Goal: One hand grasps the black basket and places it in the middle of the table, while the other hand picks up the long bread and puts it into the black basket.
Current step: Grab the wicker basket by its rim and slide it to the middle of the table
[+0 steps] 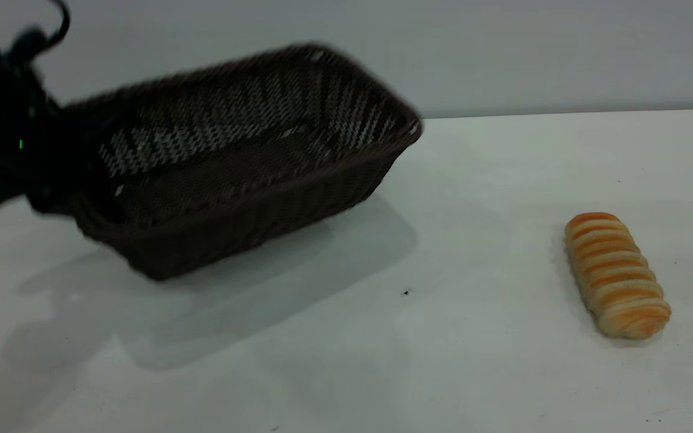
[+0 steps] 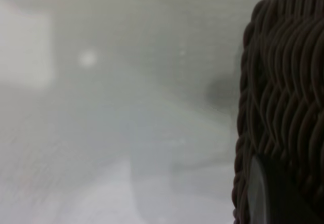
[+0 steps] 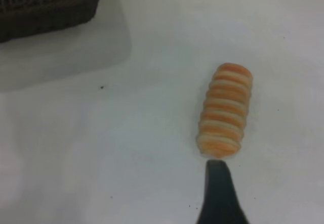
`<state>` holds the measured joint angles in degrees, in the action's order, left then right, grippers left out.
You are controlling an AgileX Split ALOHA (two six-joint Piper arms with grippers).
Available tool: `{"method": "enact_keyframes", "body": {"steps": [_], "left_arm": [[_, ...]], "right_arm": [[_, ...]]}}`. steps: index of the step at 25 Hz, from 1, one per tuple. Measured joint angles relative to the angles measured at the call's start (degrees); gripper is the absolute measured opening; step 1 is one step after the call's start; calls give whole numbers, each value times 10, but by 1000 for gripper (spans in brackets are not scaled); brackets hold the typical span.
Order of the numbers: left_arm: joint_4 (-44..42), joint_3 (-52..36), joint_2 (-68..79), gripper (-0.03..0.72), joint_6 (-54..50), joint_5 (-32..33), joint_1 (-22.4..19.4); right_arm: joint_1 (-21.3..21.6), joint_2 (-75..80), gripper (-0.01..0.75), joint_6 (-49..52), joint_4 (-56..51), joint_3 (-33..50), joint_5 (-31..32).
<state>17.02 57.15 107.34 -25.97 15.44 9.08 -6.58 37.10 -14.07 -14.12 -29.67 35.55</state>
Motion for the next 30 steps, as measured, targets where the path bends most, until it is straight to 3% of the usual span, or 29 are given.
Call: {"method": "enact_keyframes", "body": {"steps": [6,10,20,30], "left_arm": [[25,93,14,144,186,89,27],[34,139,57,144,245,123,28],[36,165,169,144,260,124,28],[46,166,180,144,260,117,28]], "right_arm": [[0,0,502,0,0,0,0],[0,0,502,0,0,0,1],[0,0,502,-1,0,0,5],[0,0,502,-1,0,0,5]]}}
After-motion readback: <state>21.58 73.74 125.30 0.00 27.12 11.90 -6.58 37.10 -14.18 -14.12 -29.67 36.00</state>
